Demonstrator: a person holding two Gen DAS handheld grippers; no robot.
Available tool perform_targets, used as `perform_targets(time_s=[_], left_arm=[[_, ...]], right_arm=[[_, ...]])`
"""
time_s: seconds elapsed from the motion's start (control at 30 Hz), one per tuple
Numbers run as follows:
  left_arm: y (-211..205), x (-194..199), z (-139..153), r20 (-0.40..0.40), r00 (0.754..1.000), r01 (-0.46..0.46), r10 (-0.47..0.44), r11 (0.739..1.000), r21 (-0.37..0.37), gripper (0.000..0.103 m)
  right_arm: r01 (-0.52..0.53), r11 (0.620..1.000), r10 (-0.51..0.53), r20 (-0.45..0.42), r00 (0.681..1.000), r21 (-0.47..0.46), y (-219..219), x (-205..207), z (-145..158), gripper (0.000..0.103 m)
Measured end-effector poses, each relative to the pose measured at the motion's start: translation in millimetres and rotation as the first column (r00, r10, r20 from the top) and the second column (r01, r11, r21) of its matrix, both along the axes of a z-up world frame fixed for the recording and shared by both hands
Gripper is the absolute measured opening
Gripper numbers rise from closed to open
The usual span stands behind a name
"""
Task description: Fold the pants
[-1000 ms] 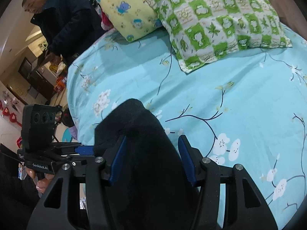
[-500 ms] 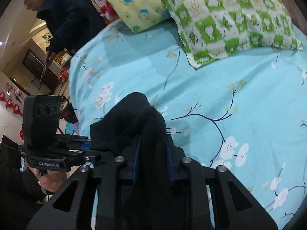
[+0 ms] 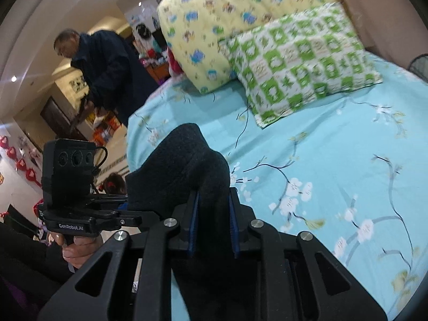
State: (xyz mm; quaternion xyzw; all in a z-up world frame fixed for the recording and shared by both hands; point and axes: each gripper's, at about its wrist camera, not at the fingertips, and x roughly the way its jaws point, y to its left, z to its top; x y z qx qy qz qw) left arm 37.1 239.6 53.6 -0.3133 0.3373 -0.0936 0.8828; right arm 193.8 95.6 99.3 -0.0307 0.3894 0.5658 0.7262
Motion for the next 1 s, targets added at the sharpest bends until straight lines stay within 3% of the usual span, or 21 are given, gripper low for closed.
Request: perform_targets(time_s=[0.43,1.0], left_arm=[[-119.3,-0.4,43.7,0.069,0.972,0.217,-0.223,0.972,0.088,0.018],[-236.4,5.3,28.3,0.001,0.911,0.405,-0.413,0.895,0.187,0.018]], right_arm=[[0.161,0.977,-0.164,0.005,0.986,0.141,-119.8,-32.7,14.1,0.02],[0.351,0.907,-0.339,-0.09,0.936,0.234,-229.0,-59.4,-24.4,0.02]])
